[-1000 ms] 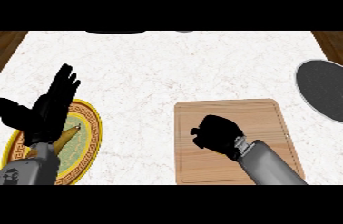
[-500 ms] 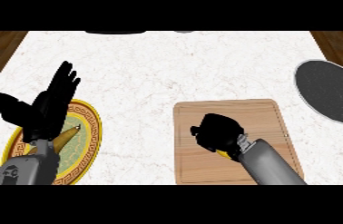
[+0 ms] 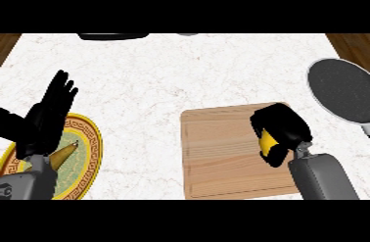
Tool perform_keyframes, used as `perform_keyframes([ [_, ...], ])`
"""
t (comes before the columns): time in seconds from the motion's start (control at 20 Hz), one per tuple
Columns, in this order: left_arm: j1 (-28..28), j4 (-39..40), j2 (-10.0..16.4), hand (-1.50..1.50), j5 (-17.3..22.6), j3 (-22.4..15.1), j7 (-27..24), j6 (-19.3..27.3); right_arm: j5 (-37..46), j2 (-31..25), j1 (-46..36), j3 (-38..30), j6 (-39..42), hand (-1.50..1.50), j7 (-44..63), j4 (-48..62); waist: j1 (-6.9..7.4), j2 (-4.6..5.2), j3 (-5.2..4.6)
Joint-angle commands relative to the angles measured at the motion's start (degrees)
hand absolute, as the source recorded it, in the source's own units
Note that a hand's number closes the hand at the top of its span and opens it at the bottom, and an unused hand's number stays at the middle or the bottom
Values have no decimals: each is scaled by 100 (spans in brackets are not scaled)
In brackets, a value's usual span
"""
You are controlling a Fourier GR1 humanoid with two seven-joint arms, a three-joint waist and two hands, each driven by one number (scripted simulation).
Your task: Pick the lemon from the cutting board and place it in the pan
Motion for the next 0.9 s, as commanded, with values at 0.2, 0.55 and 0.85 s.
perform_keyframes([
  [0.2, 84, -150, 71, 0, 28, -5, 23, -117, 216, 233, 42, -704, -357, 150, 1497, -2289, 116, -16, -7],
  [0.55, 265, -261, -189, 0, -159, -253, -16, -24, -244, -42, -1, -1280, 1108, 150, 1975, -4199, 255, 34, -3],
  [0.85, 20, -82, -149, 0, -125, -133, -76, -80, -864, -372, -897, -2553, 639, 150, 1869, -2916, 304, 60, 0],
])
